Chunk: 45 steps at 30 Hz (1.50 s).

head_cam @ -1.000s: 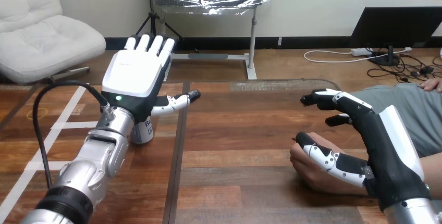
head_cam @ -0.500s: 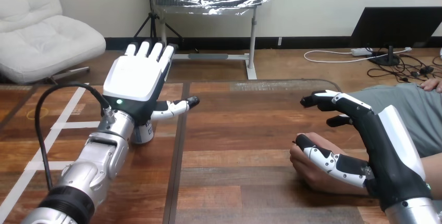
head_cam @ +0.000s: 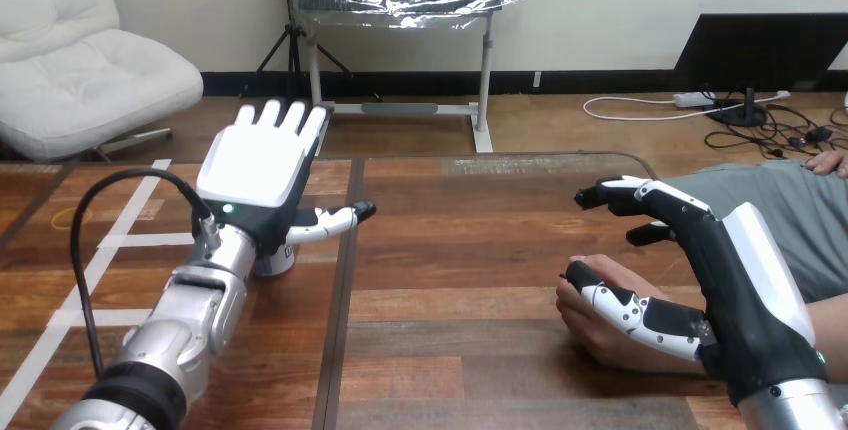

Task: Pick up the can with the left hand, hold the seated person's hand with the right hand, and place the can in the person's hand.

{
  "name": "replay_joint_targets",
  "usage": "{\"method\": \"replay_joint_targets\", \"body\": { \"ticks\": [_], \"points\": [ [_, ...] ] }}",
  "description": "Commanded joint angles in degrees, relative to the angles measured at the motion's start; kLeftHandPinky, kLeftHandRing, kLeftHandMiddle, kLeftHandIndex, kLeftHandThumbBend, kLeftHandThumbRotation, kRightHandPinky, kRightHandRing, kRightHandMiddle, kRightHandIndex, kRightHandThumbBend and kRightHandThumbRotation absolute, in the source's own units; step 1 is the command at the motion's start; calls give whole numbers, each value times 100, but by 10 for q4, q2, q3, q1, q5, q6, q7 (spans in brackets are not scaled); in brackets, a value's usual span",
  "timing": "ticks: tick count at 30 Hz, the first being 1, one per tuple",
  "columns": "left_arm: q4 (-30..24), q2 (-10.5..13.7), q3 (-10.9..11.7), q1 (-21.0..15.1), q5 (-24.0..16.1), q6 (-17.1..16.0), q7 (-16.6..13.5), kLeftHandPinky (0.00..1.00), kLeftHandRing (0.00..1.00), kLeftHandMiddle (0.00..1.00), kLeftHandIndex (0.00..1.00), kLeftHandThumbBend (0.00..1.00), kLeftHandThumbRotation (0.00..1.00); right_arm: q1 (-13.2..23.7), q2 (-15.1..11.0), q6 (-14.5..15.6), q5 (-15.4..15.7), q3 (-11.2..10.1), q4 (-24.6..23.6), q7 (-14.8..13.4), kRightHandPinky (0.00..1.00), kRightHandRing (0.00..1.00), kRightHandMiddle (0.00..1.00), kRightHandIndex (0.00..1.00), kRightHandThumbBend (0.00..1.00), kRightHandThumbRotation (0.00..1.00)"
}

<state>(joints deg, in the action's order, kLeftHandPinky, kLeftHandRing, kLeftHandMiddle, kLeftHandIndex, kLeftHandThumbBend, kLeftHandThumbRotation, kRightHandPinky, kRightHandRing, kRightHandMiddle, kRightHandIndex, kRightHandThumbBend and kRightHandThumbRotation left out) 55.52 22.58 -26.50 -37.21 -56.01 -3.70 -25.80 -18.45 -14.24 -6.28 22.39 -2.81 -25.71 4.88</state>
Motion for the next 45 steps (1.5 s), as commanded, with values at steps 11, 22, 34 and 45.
{"method": "replay_joint_targets", "body": {
  "ticks": [11, 22, 34, 45],
  "points": [
    [67, -17, -17, -67, 23, 4, -8, 100, 100, 100, 100, 67, 100, 35, -16, 8, 3, -10, -35, 7, 68, 78, 81, 70, 54, 0],
    [116, -26, -23, -70, 37, 12, -16, 100, 100, 100, 100, 68, 100, 33, -24, 15, 4, -8, -40, 10, 69, 79, 81, 70, 55, 0],
    [150, -29, -23, -53, 57, 5, -15, 100, 100, 100, 100, 68, 100, 33, -30, 12, 6, -9, -40, 15, 69, 79, 80, 69, 56, 0],
    [161, -29, -25, -39, 71, -5, -24, 100, 100, 100, 100, 67, 100, 33, -30, 18, 8, -10, -44, 19, 69, 79, 80, 69, 56, 0]
  ]
}}
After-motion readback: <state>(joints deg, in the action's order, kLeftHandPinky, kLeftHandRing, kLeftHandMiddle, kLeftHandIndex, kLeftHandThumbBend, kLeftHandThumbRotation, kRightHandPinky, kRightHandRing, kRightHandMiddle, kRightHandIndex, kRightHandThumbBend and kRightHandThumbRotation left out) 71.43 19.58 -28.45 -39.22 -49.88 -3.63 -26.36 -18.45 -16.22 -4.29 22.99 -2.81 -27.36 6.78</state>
